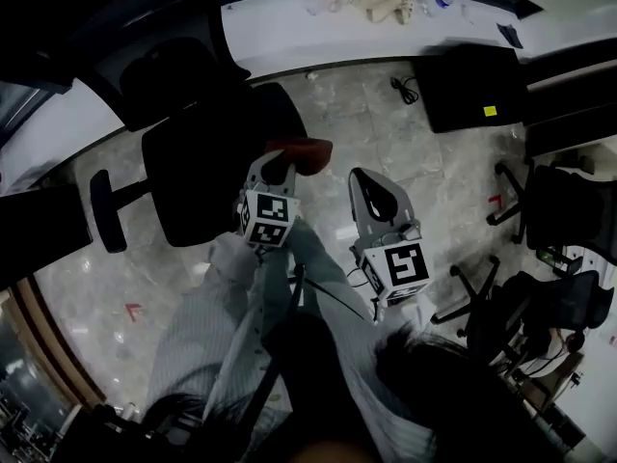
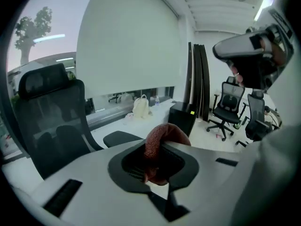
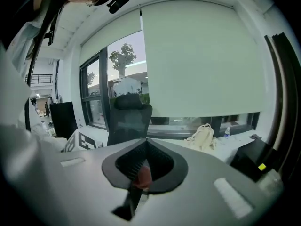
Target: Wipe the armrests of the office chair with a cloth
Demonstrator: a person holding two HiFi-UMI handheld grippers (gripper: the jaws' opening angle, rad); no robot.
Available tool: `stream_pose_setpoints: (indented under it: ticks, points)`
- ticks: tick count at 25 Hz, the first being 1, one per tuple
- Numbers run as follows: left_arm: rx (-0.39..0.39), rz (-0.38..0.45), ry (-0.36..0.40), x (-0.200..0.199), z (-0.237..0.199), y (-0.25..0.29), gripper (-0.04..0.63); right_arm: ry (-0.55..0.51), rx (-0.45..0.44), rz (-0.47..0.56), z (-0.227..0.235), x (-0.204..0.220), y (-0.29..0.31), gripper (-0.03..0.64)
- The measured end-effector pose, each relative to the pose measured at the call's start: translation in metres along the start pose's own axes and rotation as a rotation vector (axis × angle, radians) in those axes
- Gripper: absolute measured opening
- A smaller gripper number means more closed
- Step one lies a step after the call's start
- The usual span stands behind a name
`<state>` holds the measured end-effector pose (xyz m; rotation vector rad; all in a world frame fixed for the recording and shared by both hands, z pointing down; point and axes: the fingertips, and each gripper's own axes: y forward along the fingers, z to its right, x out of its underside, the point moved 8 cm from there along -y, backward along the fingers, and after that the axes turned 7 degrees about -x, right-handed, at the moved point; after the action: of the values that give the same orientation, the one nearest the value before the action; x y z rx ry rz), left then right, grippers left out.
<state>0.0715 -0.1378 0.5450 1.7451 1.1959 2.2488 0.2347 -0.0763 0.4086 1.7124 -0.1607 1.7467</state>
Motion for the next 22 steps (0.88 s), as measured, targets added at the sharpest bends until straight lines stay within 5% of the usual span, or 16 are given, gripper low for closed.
stream_pose_setpoints:
  ticks: [14,18,22]
  points:
    - [-0.159,-0.102,0.134,-0.037,-0.09,0.176,0.035,0.076,0.016,-0.123,0.041,0.039,0.026,0.002]
    - [-0.224,-0.122,0.067,-0.036,-0.115,0.191,0.035,0.122,0.028,-0.129,0.045,0.049,0.025,0.002]
    - [-0.21,-0.149,0.005,-0.031,-0.11,0.179,0.034,0.121,0.024,-0.119,0.048,0.052,0.022,0.002]
